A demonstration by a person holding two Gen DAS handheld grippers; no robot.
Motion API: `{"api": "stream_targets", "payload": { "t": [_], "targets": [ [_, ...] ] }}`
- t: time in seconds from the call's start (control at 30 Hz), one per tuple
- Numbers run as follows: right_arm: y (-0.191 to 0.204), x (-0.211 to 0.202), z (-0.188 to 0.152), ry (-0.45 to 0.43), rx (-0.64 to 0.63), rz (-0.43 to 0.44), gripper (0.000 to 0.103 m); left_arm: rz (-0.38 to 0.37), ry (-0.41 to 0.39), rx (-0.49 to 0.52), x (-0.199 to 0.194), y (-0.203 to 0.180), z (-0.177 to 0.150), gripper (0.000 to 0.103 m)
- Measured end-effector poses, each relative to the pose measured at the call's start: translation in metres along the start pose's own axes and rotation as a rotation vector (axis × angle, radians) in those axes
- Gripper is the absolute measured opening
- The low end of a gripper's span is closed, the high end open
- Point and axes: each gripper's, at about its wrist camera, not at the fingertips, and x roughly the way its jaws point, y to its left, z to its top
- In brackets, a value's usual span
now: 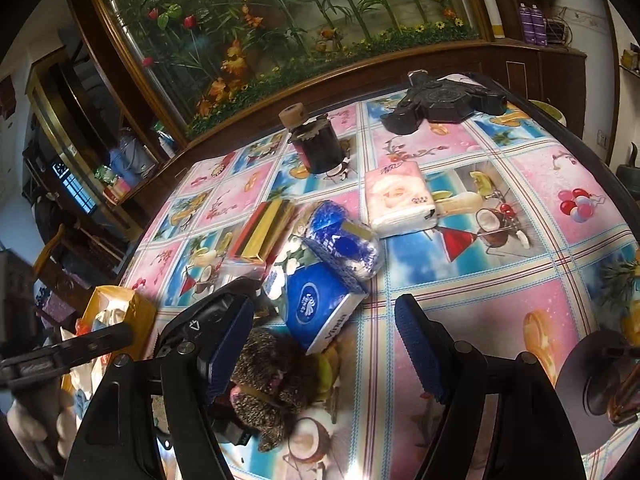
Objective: Organize soft objects
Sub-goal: 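Close the left tool on the black pouch beside the motor, then carry the black pouch toward the box with left tool while right tool grasps pink tissue pack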
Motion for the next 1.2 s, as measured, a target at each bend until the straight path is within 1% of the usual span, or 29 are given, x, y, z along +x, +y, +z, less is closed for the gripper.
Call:
{"api": "stream_targets", "payload": {
  "t": [0.13, 0.2, 0.27, 0.33, 0.37, 0.4, 0.47, 0.57, 0.63, 0.73, 0.9, 0.97, 1.03, 1.1, 1.17, 1.2],
  "targets": [
    [-0.004, -0.003, 0.0, -0.013, 0.003, -0.004, 0.073, -0.027, 0.048, 0.075, 0.028, -0.011, 0.01, 0.055],
    [-0.005, -0.005, 0.0, -0.025, 0.001, -0.009, 0.073, -0.025, 0.074, 0.128, 0.039, -0.018, 0.011, 0.055],
    [-0.006, -0.007, 0.0, -0.028, 0.001, -0.008, 0.074, -0.039, 0.081, 0.134, 0.044, -0.019, 0.013, 0.055],
    [-0.007, -0.006, -0.001, -0.024, 0.001, -0.007, 0.074, -0.027, 0.086, 0.138, 0.048, -0.019, 0.015, 0.055],
    [-0.007, -0.005, -0.001, -0.021, 0.0, -0.009, 0.074, -0.036, 0.086, 0.132, 0.048, -0.018, 0.015, 0.053],
    [-0.006, -0.004, -0.001, -0.019, -0.001, -0.012, 0.074, -0.044, 0.088, 0.126, 0.048, -0.016, 0.015, 0.037],
    [-0.006, -0.003, -0.001, -0.018, -0.001, -0.017, 0.074, -0.049, 0.081, 0.125, 0.046, -0.014, 0.012, 0.03],
    [-0.006, -0.003, -0.001, -0.028, -0.003, -0.031, 0.074, -0.014, 0.055, 0.138, 0.035, -0.013, 0.01, 0.024],
    [-0.007, -0.004, -0.002, -0.034, -0.003, -0.034, 0.074, -0.023, 0.03, 0.107, 0.024, -0.008, 0.01, 0.022],
    [-0.007, -0.005, -0.002, -0.045, -0.004, -0.033, 0.074, -0.036, -0.029, 0.077, -0.002, 0.0, 0.005, 0.022],
    [-0.011, -0.006, -0.004, -0.05, 0.014, 0.004, 0.074, -0.089, -0.115, 0.048, -0.05, 0.008, -0.02, 0.022],
    [-0.013, -0.003, -0.004, -0.033, 0.023, 0.03, 0.074, -0.105, -0.149, 0.037, -0.067, 0.009, -0.032, 0.022],
    [-0.012, -0.004, -0.001, -0.021, 0.041, 0.037, 0.074, -0.133, -0.174, 0.028, -0.082, 0.01, -0.042, 0.022],
    [-0.01, -0.007, 0.006, -0.032, 0.044, 0.023, 0.074, -0.149, -0.196, 0.027, -0.093, 0.01, -0.052, 0.023],
    [-0.005, -0.008, 0.018, -0.042, 0.038, -0.018, 0.076, -0.154, -0.21, 0.026, -0.101, 0.011, -0.06, 0.023],
    [-0.003, -0.004, 0.027, -0.031, 0.038, -0.042, 0.078, -0.155, -0.214, 0.024, -0.103, 0.012, -0.062, 0.023]
  ]
}}
